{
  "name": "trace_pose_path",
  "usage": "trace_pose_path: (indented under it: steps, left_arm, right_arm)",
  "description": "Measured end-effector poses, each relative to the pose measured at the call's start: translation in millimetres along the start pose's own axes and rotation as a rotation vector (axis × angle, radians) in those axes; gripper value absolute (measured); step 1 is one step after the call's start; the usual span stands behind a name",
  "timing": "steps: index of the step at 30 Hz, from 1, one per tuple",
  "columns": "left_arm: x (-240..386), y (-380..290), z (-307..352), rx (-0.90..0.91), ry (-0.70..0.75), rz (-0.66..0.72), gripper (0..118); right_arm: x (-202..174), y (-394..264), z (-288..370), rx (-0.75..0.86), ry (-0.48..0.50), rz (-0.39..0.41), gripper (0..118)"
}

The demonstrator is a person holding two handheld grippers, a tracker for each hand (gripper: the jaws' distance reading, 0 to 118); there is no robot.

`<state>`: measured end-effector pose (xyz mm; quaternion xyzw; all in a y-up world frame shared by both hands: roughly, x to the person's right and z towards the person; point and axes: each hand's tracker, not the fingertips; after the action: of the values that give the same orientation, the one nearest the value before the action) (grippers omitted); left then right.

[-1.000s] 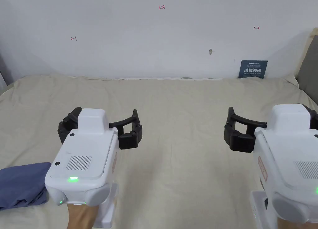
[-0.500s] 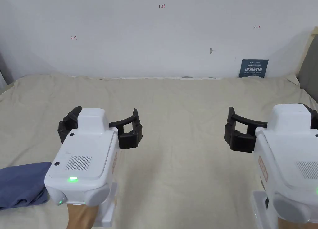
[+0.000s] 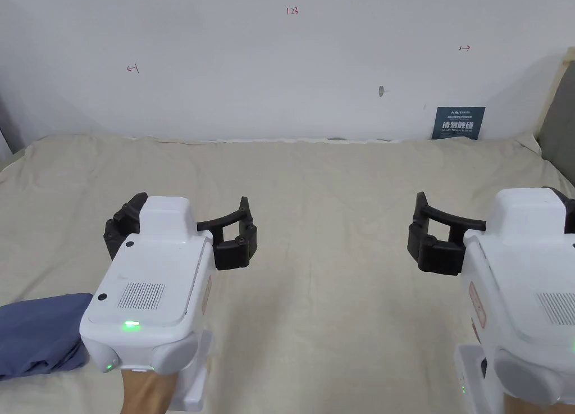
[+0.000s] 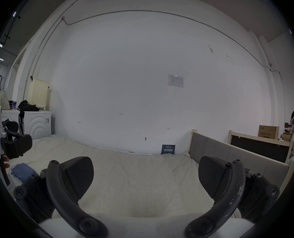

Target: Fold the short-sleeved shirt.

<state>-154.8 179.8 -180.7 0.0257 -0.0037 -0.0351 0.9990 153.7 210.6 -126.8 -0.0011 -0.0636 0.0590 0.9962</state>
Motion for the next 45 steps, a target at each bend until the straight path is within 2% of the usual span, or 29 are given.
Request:
trace_pose_path:
  steps: [11, 17, 21, 23, 27, 30, 35, 45]
  left_arm:
    - [-1.3, 1.5, 0.2, 0.002, -0.001, 0.002, 118]
    - [-3.5, 3.3, 1.4, 0.005, -0.006, 0.018, 118]
    - [-4.5, 5.5, 2.0, 0.008, -0.008, 0.022, 118]
    - [-5.3, 6.1, 2.5, 0.012, -0.01, 0.025, 118]
    - [-6.1, 7.4, 3.0, 0.018, -0.01, 0.028, 118]
    - [-6.8, 8.2, 3.2, 0.02, -0.01, 0.027, 118]
    - [-7.8, 8.5, 5.0, 0.023, -0.01, 0.03, 118]
    - [-8.6, 7.3, 6.5, 0.021, -0.012, 0.028, 118]
  right_arm:
    - [-1.3, 2.4, -2.1, -0.015, -0.017, -0.01, 118]
    - [-2.8, 15.1, -10.6, -0.287, -0.166, -0.196, 118]
    - [3.8, 22.2, -15.6, -0.45, -0.181, -0.32, 118]
    - [5.3, 23.7, -15.6, -0.48, -0.187, -0.352, 118]
    - [5.2, 25.6, -13.5, -0.478, -0.145, -0.333, 118]
    - [0.1, 28.7, -9.7, -0.455, -0.151, -0.323, 118]
    - [-5.4, 30.4, -7.1, -0.391, -0.154, -0.251, 118]
    - [-2.1, 28.3, -12.9, -0.397, -0.121, -0.244, 118]
